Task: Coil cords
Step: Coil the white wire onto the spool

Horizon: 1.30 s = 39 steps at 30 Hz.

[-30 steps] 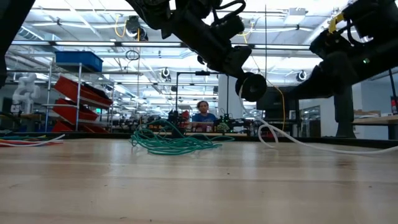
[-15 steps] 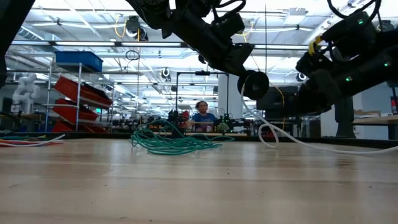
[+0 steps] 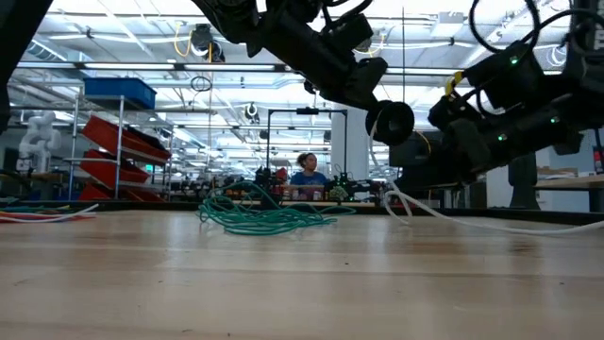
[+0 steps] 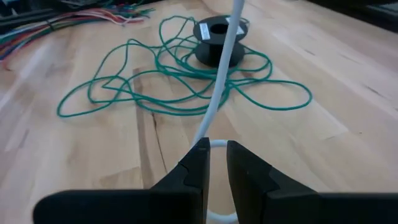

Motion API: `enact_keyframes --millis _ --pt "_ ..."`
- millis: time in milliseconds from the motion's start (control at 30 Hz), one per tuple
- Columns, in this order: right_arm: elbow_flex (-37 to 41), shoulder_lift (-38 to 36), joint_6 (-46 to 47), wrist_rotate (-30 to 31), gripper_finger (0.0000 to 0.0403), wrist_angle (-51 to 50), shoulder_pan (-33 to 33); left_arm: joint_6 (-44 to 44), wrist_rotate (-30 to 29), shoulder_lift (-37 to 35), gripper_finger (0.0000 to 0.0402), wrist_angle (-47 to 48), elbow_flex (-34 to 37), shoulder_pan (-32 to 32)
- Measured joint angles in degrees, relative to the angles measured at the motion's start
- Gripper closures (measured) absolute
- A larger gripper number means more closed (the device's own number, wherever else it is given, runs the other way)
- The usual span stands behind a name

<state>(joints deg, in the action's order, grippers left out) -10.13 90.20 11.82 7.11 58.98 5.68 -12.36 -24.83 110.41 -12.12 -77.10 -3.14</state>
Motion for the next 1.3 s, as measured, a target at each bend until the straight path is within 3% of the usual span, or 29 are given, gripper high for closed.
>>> enact_keyframes --millis 333,500,700,967,1300 --pt "-2.67 5.22 -0.47 -0.09 0.0362 0.33 0.01 -0.02 0.38 0.0 0.0401 0.15 0.0 0.26" --pt "-2.6 2.29 0.01 3.9 0.0362 -4.66 0.75 -0.02 0.38 0.0 0.0401 0.61 0.0 0.26" --pt "-2.58 -4.09 -0.89 4.27 0.0362 -8.39 1.08 -0.04 0.38 0.0 0.0401 0.63 0.0 0.43" --pt "-2.62 -6.1 0.23 -1.25 0.0349 -9.68 0.95 -0.04 0.38 0.0 0.0401 0.61 0.0 0.44" --pt "-2.62 -6.1 0.6 -1.51 0.0317 -10.07 0.97 -0.04 0.41 0.0 0.0401 0.63 0.0 0.55"
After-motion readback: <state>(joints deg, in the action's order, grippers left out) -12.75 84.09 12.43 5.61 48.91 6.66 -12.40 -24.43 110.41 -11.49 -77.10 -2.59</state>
